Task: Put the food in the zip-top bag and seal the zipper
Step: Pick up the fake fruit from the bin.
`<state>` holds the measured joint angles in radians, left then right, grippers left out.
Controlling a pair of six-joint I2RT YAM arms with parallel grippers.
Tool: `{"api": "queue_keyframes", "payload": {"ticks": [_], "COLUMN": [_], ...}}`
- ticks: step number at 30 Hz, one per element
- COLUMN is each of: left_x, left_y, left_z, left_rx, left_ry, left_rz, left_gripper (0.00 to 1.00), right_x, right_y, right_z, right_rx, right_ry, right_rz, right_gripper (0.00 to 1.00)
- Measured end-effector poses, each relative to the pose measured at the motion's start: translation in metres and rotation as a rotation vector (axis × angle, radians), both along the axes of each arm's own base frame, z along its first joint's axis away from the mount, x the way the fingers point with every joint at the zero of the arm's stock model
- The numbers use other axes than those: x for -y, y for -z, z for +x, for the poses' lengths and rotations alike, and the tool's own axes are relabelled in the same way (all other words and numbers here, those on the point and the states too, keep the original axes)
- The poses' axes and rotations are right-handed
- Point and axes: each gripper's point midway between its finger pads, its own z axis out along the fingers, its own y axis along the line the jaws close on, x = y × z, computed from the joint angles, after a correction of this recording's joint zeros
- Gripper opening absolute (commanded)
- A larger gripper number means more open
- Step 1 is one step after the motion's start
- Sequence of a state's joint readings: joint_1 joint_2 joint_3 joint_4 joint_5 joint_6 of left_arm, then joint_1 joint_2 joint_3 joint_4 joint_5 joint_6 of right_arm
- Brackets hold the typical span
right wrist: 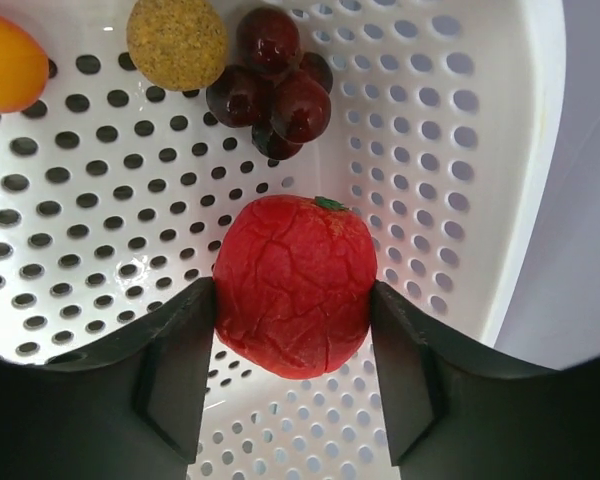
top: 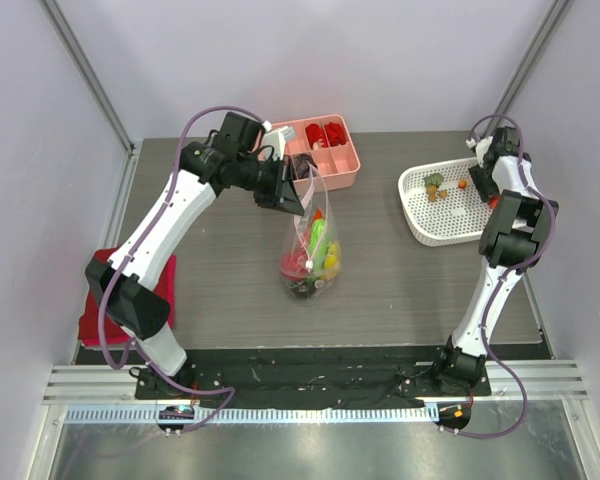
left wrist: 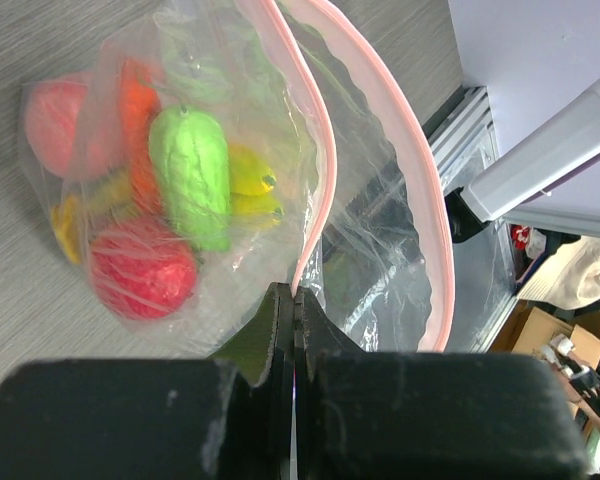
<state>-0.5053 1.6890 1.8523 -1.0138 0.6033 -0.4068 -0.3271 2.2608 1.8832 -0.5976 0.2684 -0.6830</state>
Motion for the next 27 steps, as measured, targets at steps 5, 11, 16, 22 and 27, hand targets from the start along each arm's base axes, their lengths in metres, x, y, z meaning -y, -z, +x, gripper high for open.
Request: {"api": "queue_keyframes", "payload": {"ticks": [5, 11, 16, 22, 27], "left_x": [0.000, -0.003, -0.008, -0.013, -0.014], "left_y": [0.002, 0.005, 0.009, 0.011, 0.008], "left_z": [0.001, -0.001, -0.001, 0.000, 0.001], "left_rx": [-0.002, 0.008, 0.016, 0.033, 0.049], "left_ry": [0.001, 0.015, 0.018, 0.018, 0.024], "left_rz": [0.003, 0.023, 0.052, 0.082, 0.085], "left_gripper": [0.00, 0.00, 0.00, 0.00, 0.00], "right_x": [-0.006, -0.054, -0.156, -0.305, -0.376], "right_y": [-0.002, -0.038, -0.143, -0.279, -0.338], "right_z": [0.001, -0.001, 0.005, -0.027, -0.083], "right_rx": [0.011, 0.064, 0.251, 0.504, 0.570], "right_ry": [0.005, -0.055, -0.251, -0.584, -0.768], "right_rz": [0.034, 0.194, 0.296, 0.511, 0.749], "right_gripper": [0.33, 0.29, 0.29, 0.29, 0.28]}}
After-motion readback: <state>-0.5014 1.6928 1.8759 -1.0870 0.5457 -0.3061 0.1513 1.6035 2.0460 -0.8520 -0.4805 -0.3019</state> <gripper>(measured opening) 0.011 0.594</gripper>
